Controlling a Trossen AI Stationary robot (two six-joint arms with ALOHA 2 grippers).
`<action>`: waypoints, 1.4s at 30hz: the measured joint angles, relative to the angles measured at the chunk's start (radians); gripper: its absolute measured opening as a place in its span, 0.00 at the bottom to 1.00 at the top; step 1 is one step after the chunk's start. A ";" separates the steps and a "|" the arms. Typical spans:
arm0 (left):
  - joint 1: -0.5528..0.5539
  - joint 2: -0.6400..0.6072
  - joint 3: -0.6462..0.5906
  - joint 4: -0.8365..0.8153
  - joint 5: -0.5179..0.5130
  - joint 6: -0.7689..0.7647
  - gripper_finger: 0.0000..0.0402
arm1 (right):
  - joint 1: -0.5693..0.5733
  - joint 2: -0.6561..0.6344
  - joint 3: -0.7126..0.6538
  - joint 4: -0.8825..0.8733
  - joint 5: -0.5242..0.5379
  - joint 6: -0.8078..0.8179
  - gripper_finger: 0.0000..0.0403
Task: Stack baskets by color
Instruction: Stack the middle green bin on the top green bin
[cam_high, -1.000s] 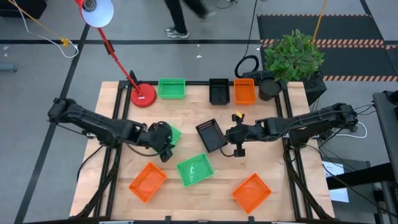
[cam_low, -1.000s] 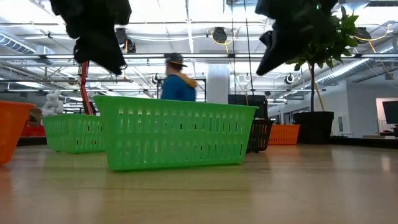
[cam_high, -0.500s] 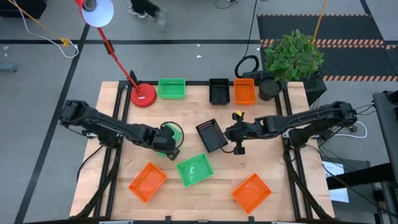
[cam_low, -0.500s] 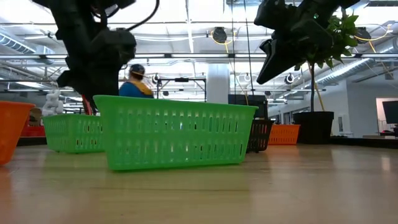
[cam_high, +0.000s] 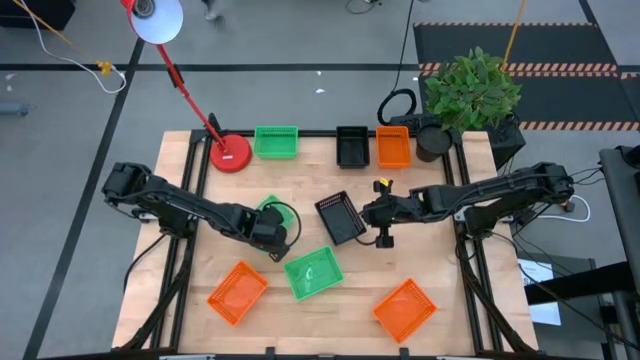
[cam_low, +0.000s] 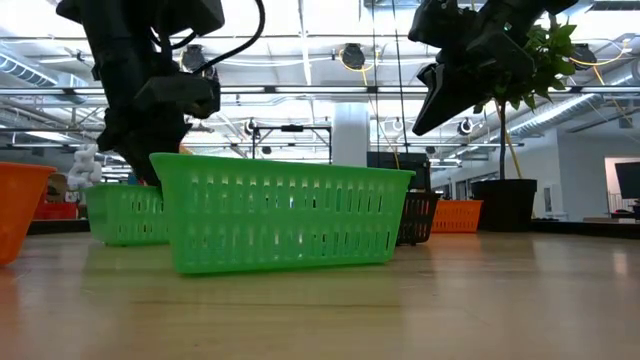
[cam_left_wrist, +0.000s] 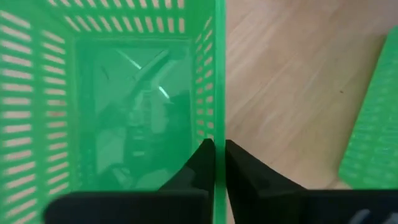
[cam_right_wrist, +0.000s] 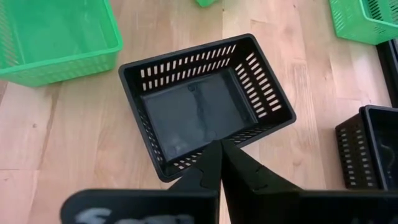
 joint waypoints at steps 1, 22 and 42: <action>0.000 -0.008 0.000 -0.007 0.000 0.006 0.04 | 0.000 0.000 0.000 0.000 0.000 0.000 0.00; 0.034 -0.044 0.379 -0.476 -0.201 0.690 0.02 | 0.002 -0.084 0.000 -0.049 -0.003 0.014 0.00; 0.232 -0.043 0.565 -0.465 -0.352 1.294 0.02 | 0.005 -0.269 0.000 -0.210 -0.004 0.118 0.00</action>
